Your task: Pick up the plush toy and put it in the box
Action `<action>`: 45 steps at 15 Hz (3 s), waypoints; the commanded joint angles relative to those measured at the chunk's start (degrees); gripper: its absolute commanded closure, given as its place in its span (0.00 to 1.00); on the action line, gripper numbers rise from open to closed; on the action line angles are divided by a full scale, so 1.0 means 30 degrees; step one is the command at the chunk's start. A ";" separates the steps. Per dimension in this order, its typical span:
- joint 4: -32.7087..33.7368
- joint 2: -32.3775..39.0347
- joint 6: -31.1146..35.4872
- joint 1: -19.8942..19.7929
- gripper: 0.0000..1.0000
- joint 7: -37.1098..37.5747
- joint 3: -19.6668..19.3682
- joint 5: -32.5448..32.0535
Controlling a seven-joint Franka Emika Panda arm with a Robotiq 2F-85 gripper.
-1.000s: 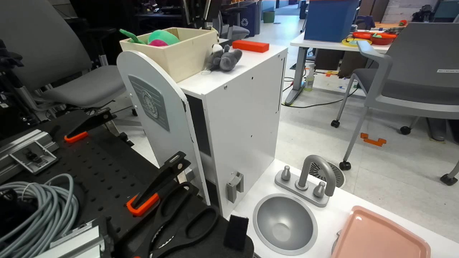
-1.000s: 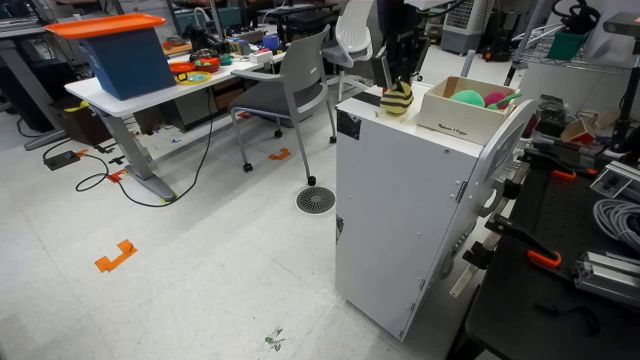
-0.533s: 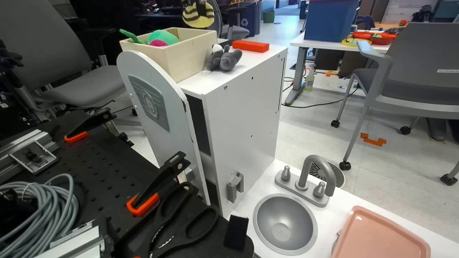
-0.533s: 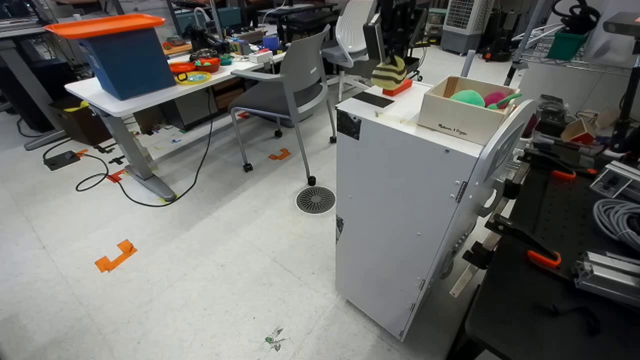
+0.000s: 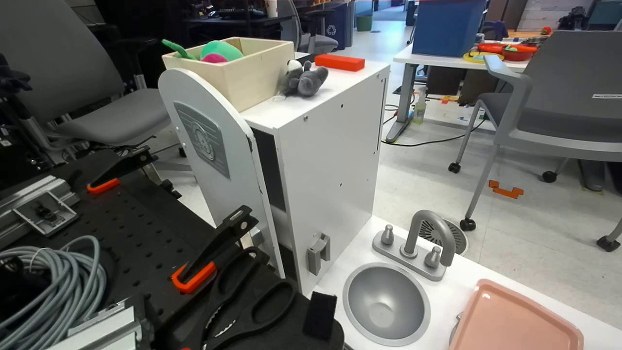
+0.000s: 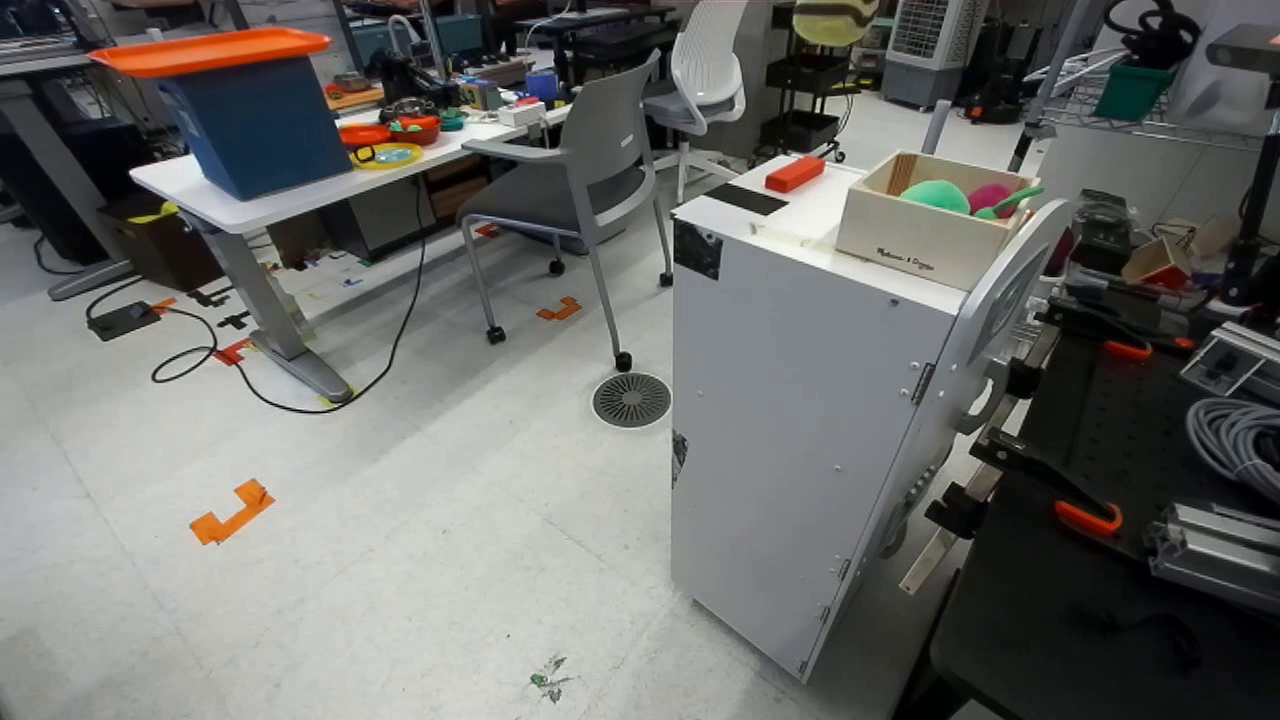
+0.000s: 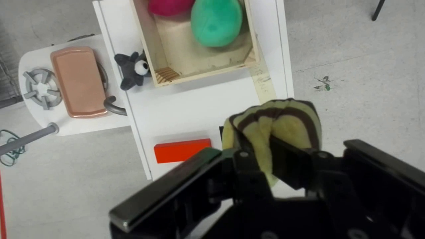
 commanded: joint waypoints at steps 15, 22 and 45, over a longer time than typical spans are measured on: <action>-0.3250 -0.2957 -0.2376 -0.1213 0.97 -0.2202 0.0582 -0.0322; -0.3937 -0.2848 -0.2128 -0.1424 0.97 -0.2556 0.0456 -0.1627; -0.4128 -0.3078 -0.1974 -0.2439 0.00 -0.3561 0.0206 -0.0430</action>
